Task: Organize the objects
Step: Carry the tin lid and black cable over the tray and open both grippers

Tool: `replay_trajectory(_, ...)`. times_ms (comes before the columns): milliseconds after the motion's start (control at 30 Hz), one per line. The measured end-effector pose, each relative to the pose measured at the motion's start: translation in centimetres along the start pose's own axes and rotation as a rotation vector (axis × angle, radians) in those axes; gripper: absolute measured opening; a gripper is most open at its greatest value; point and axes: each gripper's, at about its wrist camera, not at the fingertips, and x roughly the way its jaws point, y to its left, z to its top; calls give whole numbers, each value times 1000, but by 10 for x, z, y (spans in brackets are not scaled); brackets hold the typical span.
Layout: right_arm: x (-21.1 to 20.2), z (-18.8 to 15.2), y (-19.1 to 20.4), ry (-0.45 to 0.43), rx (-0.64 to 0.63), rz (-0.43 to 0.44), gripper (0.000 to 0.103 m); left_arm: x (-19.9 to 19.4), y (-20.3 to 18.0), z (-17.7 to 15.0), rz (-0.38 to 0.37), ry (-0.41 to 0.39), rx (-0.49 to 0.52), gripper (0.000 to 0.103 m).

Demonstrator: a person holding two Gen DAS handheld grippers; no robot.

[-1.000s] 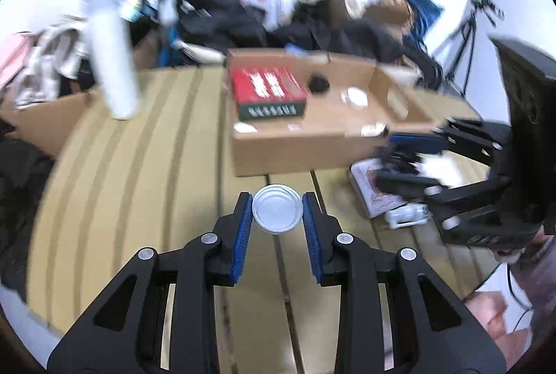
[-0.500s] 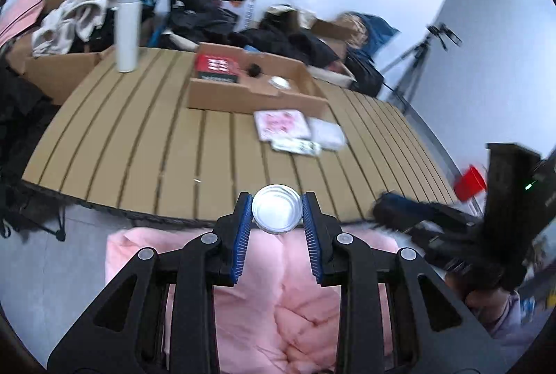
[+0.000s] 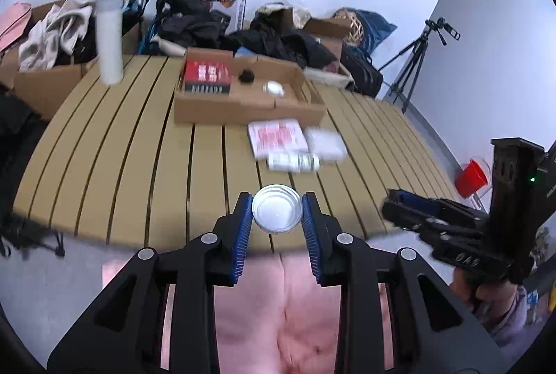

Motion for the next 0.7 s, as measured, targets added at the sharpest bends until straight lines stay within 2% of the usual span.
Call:
replay_trajectory(100,1,48,-24,-33,-21,-56,51,35,9,53,-29,-9,38,26)
replay_trajectory(200,17,109,-54,-53,-28,-64,51,89,20,106,-62,49,17,26)
replay_trajectory(267,47,148,-75,-28,-14,-62,51,135,26,141,-67,97,-4,26)
replay_trajectory(300,69,168,-86,-1,-1,-90,51,152,26,152,-68,110,-3,26)
replay_trajectory(400,126,206,-114,54,56,-80,51,216,26,186,-35,164,14,26)
replay_trajectory(467,173,231,-137,105,122,-94,51,262,28,202,22,200,33,26)
replay_trajectory(533,211,247,-154,136,157,-120,51,295,32,208,44,237,38,26)
replay_trajectory(633,266,263,-172,197,151,-186,51,337,37,212,69,263,112,26)
replay_trajectory(700,296,269,-180,241,119,-250,52,353,42,212,65,294,127,33)
